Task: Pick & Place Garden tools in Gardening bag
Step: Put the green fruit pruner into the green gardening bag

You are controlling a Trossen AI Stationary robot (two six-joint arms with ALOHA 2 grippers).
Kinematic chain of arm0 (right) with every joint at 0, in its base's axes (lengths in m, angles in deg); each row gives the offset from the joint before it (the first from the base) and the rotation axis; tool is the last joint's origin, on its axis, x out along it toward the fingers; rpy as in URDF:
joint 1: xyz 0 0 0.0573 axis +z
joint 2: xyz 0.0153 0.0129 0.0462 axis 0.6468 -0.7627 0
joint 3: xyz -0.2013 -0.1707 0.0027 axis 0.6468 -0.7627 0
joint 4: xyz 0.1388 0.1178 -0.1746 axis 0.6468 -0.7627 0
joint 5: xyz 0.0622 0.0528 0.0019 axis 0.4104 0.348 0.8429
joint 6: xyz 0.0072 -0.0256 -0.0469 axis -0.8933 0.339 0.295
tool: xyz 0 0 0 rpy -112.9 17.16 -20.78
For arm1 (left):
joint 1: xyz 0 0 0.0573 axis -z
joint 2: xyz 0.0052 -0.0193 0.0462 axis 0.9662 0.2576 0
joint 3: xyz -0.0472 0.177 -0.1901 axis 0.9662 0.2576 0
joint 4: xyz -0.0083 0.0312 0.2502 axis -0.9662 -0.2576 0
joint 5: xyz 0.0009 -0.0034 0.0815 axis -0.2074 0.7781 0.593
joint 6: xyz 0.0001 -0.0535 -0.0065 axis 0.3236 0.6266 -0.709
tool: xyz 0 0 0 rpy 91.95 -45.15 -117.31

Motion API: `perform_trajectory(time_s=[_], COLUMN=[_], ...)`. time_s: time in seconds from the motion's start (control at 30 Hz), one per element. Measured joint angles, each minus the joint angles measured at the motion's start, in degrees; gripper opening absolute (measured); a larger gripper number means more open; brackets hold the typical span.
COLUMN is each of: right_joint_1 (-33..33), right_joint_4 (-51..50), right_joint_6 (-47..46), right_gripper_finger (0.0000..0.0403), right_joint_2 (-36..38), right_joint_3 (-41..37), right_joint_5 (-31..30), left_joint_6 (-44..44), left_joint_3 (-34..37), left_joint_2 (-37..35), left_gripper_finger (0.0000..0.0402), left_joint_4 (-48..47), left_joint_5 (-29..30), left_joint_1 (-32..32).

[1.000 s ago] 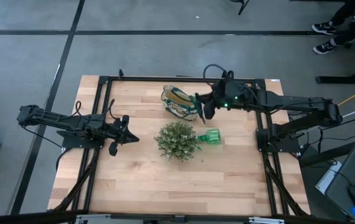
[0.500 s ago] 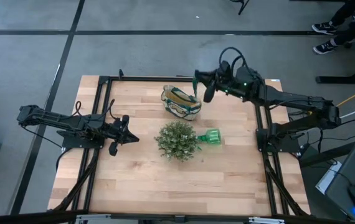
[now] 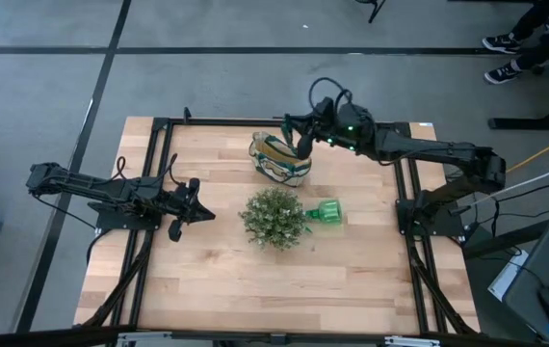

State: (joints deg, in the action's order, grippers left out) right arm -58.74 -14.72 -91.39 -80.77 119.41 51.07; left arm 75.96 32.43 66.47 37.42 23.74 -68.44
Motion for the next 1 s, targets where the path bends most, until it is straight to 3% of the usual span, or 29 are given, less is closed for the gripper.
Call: perform_trajectory(time_s=[0.37,1.0], right_joint_1=[0.02,0.13], right_joint_4=[-3.51,-9.64], right_joint_6=[0.00,-0.01], right_gripper_finger=[0.0036,0.0048], right_joint_2=[-5.78,-6.39], right_joint_3=[-0.02,-0.02], right_joint_5=[0.54,1.35], left_joint_6=[0.00,0.00], left_joint_3=[0.00,0.00], left_joint_2=[-0.01,-0.02], left_gripper_finger=[0.0008,0.0013], left_joint_4=[0.00,0.00], left_joint_5=[0.00,-0.01], left_joint_1=[0.01,0.00])
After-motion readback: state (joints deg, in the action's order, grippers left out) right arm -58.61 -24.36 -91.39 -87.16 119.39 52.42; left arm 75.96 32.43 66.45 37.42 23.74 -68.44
